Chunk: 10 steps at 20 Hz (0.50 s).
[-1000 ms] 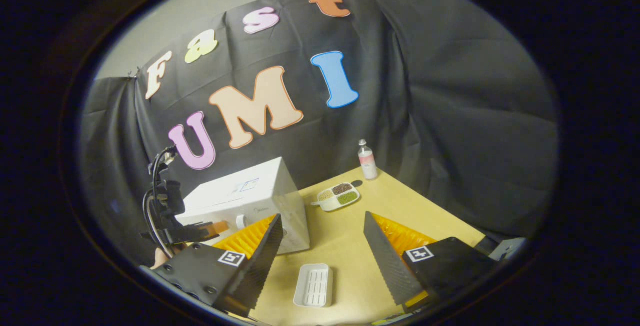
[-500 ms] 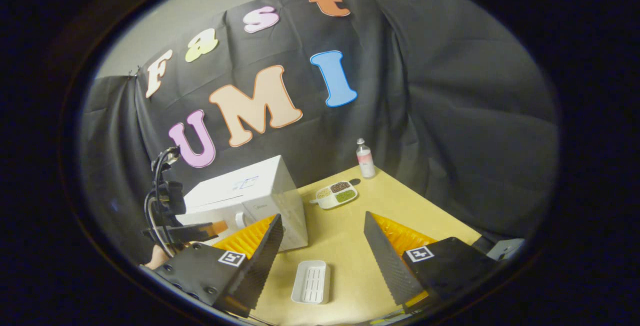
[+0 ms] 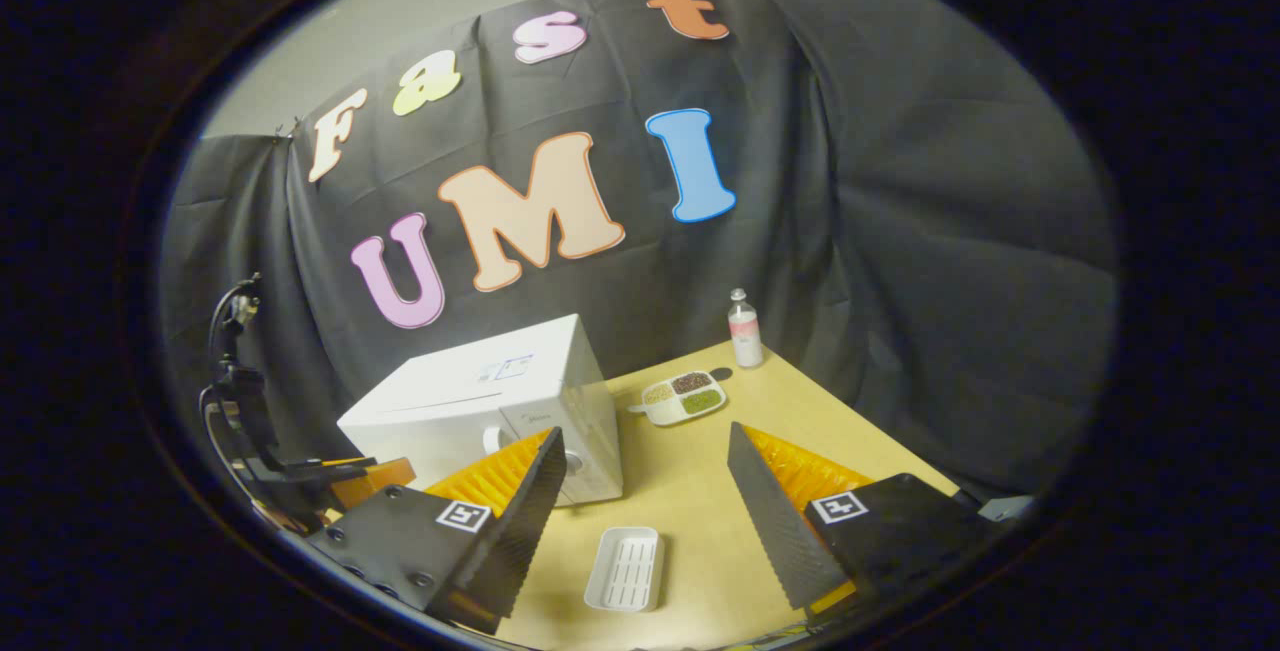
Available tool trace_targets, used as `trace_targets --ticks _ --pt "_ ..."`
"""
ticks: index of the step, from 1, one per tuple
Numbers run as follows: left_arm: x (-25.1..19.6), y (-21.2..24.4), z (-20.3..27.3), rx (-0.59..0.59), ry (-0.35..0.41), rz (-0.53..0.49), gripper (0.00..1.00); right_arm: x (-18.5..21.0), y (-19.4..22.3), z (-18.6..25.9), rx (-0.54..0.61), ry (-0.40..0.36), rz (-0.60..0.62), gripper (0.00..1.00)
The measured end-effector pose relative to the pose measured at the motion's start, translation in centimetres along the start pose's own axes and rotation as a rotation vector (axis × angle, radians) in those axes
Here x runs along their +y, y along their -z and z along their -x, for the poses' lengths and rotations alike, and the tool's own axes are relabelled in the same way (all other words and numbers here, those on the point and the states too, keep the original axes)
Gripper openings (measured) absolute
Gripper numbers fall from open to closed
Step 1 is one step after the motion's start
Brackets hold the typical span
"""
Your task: Open the microwave oven with the left hand, put the food in, and close the microwave oven.
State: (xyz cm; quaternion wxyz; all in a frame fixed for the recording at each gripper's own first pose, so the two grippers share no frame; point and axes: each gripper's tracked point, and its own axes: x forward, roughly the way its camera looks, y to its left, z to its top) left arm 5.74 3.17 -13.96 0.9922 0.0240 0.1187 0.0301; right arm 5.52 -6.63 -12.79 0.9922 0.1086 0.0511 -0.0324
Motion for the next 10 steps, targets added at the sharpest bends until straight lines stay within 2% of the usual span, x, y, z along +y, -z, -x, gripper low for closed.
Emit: trace_targets --ticks 1,2,3,5,10 --pt "0.5 -0.4 0.9 -0.019 -0.02 0.0 0.8 0.3 -0.2 0.0 -0.003 -0.01 0.007 0.91" --pt "1.3 -0.7 2.2 -0.037 -0.056 0.003 0.92 0.7 -0.6 0.0 -0.008 -0.022 0.016 0.91" --pt "1.7 -1.4 2.7 -0.068 -0.077 0.01 1.0 1.0 -0.9 0.0 -0.015 -0.033 0.028 0.91" --pt "2.2 -2.7 4.2 -0.119 -0.111 0.031 0.96 1.7 -1.8 -0.1 -0.033 -0.055 0.054 0.92" --pt "3.9 -5.0 6.1 -0.188 -0.171 0.035 0.97 3.5 -4.7 0.1 -0.101 -0.117 0.112 0.92"
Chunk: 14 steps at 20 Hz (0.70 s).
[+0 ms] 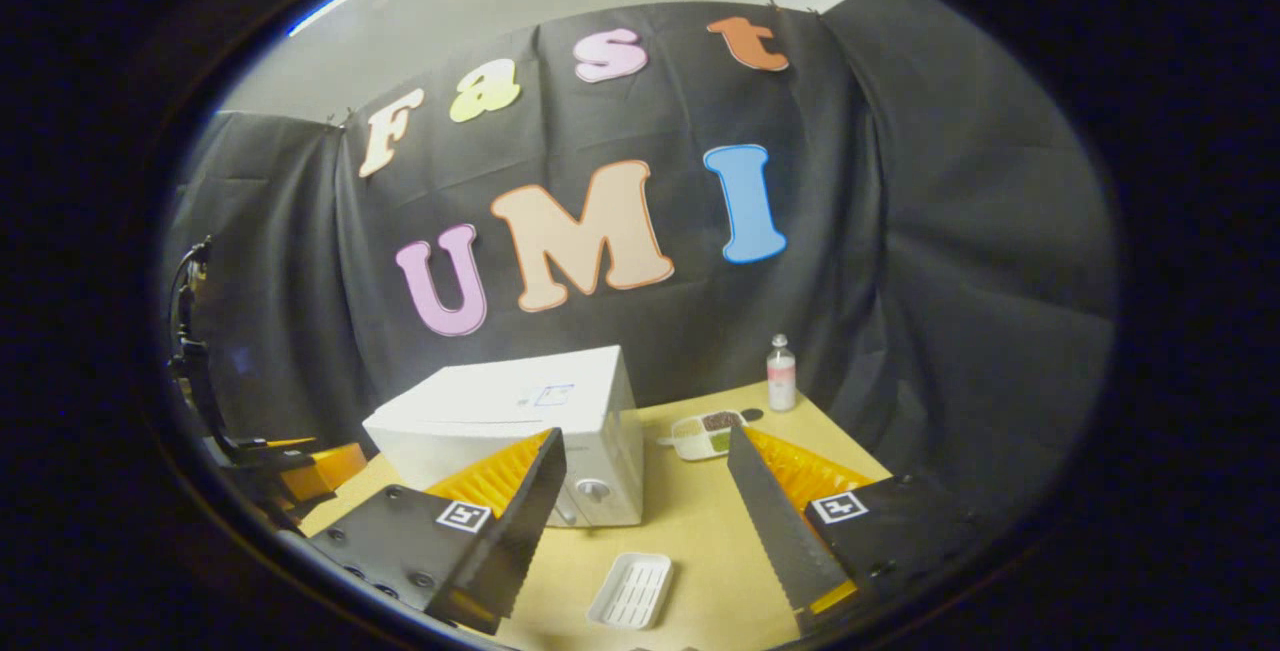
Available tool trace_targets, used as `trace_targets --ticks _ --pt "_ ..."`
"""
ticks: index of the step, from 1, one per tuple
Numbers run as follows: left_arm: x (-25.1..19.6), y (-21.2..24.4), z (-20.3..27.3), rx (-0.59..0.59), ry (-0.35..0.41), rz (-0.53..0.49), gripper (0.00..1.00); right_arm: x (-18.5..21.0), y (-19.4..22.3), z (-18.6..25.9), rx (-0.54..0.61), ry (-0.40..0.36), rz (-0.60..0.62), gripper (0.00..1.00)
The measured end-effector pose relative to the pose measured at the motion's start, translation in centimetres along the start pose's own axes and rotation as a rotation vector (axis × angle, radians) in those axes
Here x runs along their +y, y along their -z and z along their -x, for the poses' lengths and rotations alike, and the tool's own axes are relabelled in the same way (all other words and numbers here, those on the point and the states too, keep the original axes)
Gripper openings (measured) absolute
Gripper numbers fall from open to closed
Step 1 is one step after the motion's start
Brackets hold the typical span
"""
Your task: Open the microwave oven with the left hand, put the food in, and close the microwave oven.
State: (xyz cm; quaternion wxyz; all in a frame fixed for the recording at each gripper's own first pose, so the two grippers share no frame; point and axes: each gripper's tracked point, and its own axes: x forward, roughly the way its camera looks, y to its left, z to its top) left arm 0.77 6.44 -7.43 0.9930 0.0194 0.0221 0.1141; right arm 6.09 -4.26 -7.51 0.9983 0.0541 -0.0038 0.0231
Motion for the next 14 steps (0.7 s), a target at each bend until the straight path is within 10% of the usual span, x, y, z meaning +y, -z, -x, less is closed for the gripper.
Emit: trace_targets --ticks 14 --pt "0.4 -1.4 2.6 -0.067 -0.05 0.014 0.99 1.7 -1.9 1.6 -0.056 -0.085 0.046 0.91"
